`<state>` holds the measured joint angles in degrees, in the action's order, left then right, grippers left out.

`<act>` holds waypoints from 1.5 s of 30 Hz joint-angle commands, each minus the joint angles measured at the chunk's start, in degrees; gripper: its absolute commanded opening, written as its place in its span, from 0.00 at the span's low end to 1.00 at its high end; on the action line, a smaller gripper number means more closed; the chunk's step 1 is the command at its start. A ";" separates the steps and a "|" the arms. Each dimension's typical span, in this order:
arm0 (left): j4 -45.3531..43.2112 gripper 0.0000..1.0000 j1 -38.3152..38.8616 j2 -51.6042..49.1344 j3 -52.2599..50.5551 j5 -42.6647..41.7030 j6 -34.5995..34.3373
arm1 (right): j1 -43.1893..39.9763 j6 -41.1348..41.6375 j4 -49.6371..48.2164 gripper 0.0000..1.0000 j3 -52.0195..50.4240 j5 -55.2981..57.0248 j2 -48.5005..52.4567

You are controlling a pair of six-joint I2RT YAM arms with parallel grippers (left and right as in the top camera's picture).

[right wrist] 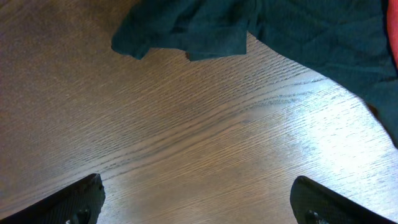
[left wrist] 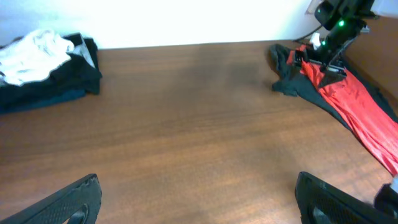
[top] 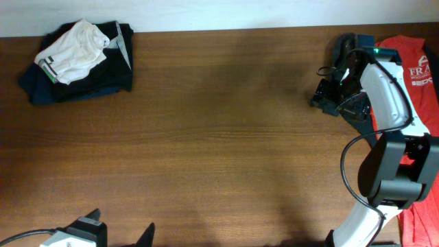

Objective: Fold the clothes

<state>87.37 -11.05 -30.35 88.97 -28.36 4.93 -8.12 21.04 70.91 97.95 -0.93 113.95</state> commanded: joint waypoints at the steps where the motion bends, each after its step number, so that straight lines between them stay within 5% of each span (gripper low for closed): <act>1: 2.56 0.99 0.13 0.11 -0.44 -1.22 0.33 | -0.15 0.48 0.04 0.99 0.72 0.11 -0.37; 4: 5.09 0.99 0.13 0.11 -0.44 -0.59 0.33 | -0.15 0.48 0.04 0.99 0.72 0.11 -0.37; 8: -7.19 0.99 0.79 0.31 -4.72 -2.47 0.35 | -0.15 0.48 0.04 0.99 0.72 0.13 -0.37; 11: -24.24 0.99 4.52 7.32 -20.94 -1.81 7.28 | -0.15 0.48 0.04 0.99 0.72 0.13 -0.37; 15: -49.53 0.99 6.36 18.29 -44.17 -1.88 7.10 | -0.15 0.48 0.04 0.99 0.72 0.13 -0.37; 17: -58.75 0.99 6.51 22.53 -54.55 -0.74 1.53 | -0.15 0.48 0.04 0.99 0.72 0.13 -0.37; 22: -68.41 0.99 8.22 28.22 -69.59 21.99 -20.94 | -0.15 0.48 0.04 0.99 0.72 0.13 -0.37; 26: -79.84 0.99 11.78 30.05 -78.66 30.14 -21.35 | -0.15 0.48 0.04 0.99 0.72 0.13 -0.37; 33: -85.66 0.99 11.80 30.05 -88.50 30.01 -21.09 | -0.15 0.48 0.04 0.99 0.72 0.13 -0.37; 37: -82.77 0.99 11.80 30.08 -88.50 26.16 -10.75 | -0.15 0.48 0.04 0.99 0.72 0.13 -0.37; 45: -82.82 0.99 11.80 30.01 -88.48 26.23 -10.40 | -0.15 0.48 0.04 0.99 0.72 0.13 -0.37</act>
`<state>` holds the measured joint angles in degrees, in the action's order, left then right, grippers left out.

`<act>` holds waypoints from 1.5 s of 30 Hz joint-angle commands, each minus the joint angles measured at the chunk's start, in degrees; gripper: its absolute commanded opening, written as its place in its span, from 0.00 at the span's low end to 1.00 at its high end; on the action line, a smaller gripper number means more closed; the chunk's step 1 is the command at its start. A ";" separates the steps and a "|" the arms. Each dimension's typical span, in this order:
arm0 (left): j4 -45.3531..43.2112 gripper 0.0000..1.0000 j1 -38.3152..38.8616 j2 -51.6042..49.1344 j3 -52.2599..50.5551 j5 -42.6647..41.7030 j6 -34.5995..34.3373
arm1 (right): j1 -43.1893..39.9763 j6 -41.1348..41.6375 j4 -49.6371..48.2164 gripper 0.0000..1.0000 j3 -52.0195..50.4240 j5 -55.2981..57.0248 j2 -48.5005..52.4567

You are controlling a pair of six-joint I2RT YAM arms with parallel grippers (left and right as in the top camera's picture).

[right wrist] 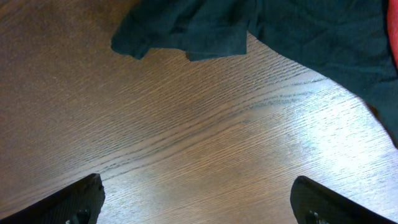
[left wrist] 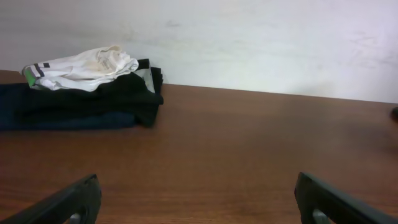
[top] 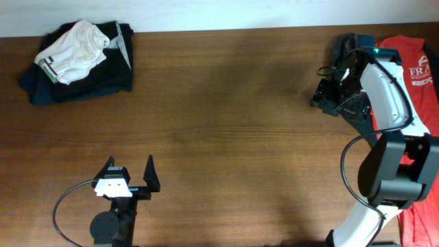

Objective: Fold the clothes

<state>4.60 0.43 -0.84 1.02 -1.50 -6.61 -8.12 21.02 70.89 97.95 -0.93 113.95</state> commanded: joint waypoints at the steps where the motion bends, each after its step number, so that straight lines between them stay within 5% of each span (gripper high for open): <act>1: -0.04 0.99 0.33 0.50 -0.52 -0.63 1.14 | -0.15 0.50 0.04 0.99 0.72 0.13 -0.37; 9: -0.04 0.99 0.33 0.50 -0.52 -0.63 1.11 | 0.61 0.50 0.04 0.99 0.72 0.13 -1.81; 11: -0.04 0.99 0.33 0.50 -0.50 -0.66 1.11 | 1.97 0.50 0.04 0.99 0.72 0.13 -9.53; 16: -0.04 0.99 0.33 0.50 -0.50 -0.63 1.11 | 8.13 -0.98 0.26 0.99 -1.51 3.06 -54.10; 17: -0.04 0.99 0.33 0.50 -0.50 -0.66 1.11 | 8.11 -0.98 -5.18 0.99 -10.88 2.91 -63.95; 20: -0.04 0.99 0.33 0.50 -0.50 -0.66 1.14 | 8.13 -1.51 -43.15 0.99 -63.82 -4.92 -99.19; 22: -0.04 0.99 0.33 0.50 -0.50 -0.63 1.14 | 8.17 -6.73 -53.16 0.99 -80.50 -8.41 -112.04; 29: -0.04 0.99 0.33 0.50 -0.50 -0.63 1.14 | 8.11 -13.33 -74.18 0.99 -97.68 -7.45 -113.77; 33: -0.04 0.99 0.33 0.50 -0.50 -0.63 1.14 | 8.07 -15.02 -66.20 0.99 -97.63 0.98 -113.77; 45: -0.04 0.99 0.31 0.50 -0.50 -0.63 1.11 | 8.07 -15.02 -66.31 0.99 -97.63 1.01 -113.77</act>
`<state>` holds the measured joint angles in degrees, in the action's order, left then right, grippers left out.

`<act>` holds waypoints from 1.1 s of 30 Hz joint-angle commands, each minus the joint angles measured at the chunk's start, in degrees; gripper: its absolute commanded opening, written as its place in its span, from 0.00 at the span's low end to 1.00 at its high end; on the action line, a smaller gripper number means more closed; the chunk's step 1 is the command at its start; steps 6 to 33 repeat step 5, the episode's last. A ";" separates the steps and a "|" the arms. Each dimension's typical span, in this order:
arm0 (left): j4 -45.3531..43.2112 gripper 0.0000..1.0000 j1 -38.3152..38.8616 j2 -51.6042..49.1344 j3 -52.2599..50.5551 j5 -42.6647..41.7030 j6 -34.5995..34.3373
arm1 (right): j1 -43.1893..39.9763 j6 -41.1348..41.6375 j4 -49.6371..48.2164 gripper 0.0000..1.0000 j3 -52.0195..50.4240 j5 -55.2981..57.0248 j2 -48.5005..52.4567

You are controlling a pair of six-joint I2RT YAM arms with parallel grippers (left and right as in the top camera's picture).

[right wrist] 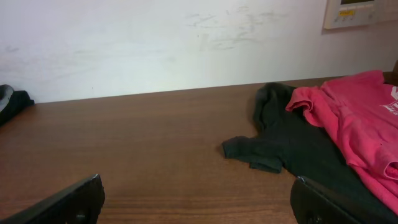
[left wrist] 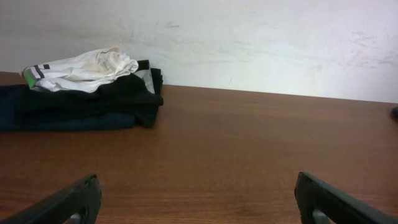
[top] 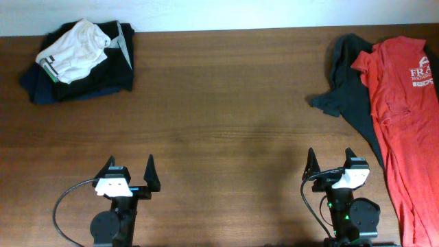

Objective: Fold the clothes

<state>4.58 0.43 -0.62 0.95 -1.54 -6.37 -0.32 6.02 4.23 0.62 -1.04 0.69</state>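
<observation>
A red T-shirt point(top: 405, 116) lies spread at the table's right edge, partly over a dark green garment point(top: 346, 82) whose sleeve reaches left. The right wrist view shows the red shirt point(right wrist: 360, 124) and the dark garment point(right wrist: 280, 146) too. A folded stack point(top: 75, 62) of dark clothes topped by a white garment sits at the back left, also in the left wrist view point(left wrist: 81, 87). My left gripper point(top: 128, 175) is open near the front edge, left of centre. My right gripper point(top: 331, 165) is open near the front edge, right, well short of the garments.
The brown wooden table point(top: 219, 116) runs to a white wall point(left wrist: 249, 37) at the back. A wall panel point(right wrist: 360, 12) shows at the upper right of the right wrist view. Cables loop beside each arm base.
My right arm has left the dark garment at the back right and now sits folded at the front edge, gripper open. The red and dark garments lie fully uncovered. The left arm is unchanged.
First my right gripper hovered open over the dark garment's edge at the back right, while the left arm was low at the front edge. Then the left arm sat folded, facing the stack. Now both arms sit folded at the front edge.
</observation>
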 commanded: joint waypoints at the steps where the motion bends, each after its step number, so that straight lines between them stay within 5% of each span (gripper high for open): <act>1: -0.02 0.99 0.31 0.28 -0.44 -0.59 0.90 | 0.26 -0.02 0.35 0.99 -0.31 1.09 -0.50; 33: -0.02 0.99 0.33 0.28 -0.44 -0.61 0.90 | 0.26 -0.02 0.35 0.99 -0.31 1.09 -0.48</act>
